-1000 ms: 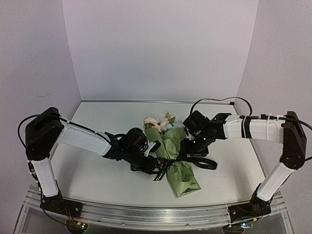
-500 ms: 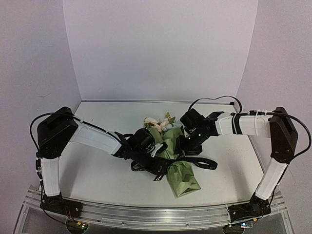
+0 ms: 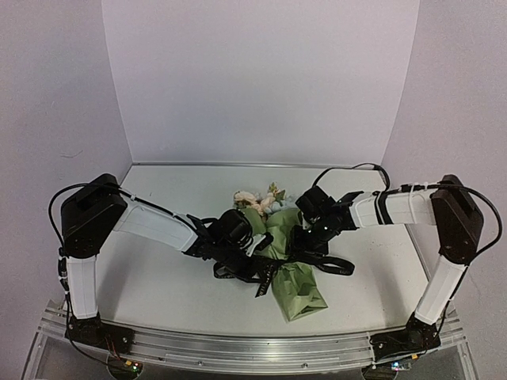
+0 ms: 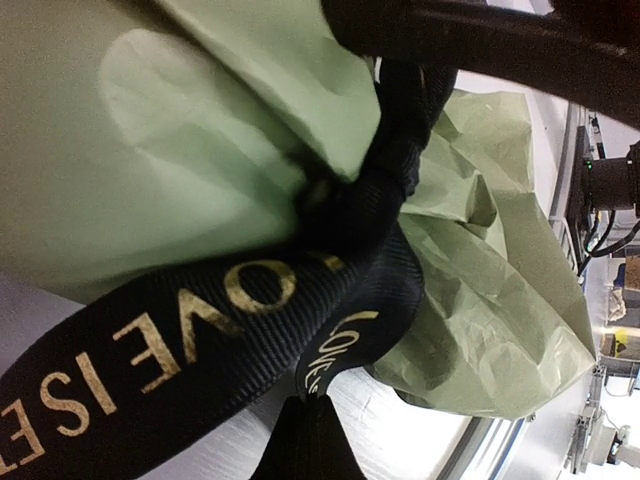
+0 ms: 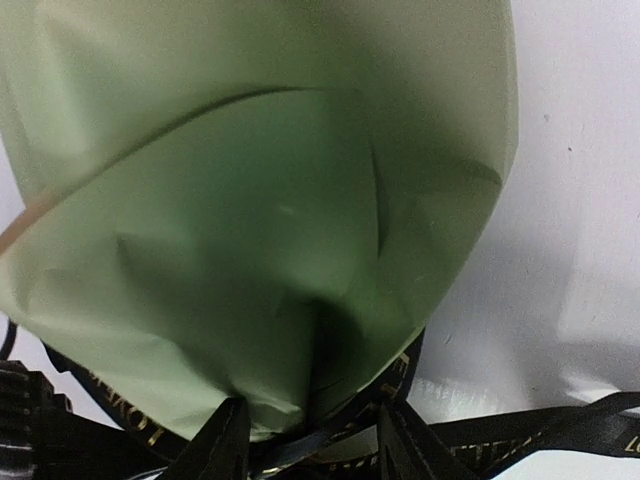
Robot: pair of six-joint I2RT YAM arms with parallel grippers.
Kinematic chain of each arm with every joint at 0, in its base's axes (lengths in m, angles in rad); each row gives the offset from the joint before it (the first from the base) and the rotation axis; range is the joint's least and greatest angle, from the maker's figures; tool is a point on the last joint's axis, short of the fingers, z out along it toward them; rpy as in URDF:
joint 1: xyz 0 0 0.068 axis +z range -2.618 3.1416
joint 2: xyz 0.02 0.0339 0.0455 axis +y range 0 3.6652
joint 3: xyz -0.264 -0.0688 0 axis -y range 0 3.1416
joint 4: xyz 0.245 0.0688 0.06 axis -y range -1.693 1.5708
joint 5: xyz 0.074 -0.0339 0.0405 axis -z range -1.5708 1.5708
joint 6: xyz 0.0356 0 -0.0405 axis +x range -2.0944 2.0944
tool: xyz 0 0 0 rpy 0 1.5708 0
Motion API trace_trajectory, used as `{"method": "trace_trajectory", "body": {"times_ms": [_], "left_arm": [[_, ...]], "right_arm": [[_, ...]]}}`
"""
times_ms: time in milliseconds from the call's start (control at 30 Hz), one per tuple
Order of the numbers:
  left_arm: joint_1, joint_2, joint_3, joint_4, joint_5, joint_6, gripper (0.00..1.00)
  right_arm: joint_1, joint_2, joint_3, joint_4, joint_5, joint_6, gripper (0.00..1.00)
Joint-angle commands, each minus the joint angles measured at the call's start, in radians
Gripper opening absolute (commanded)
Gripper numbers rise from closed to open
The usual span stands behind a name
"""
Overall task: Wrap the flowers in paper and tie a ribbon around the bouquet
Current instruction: Adjust the left side of the ribbon on the folded bouquet.
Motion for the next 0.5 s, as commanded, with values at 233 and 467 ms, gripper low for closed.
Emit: {"method": "trace_trajectory", "body": {"times_ms": [233,467], "left_arm": [[0.010,-0.033,-0.033,0.003,-0.031,-0.031,0.00],[0.033,-0.056,-0.067,0.011,-0.028,-0.047,0.00]], "right_arm": [[-0.005,-0.044,-0.122,0.188,0.035,0.120,0.39],[-0.005,-0.100,-0.164,0.223,0.063,0.145,0.40]]}}
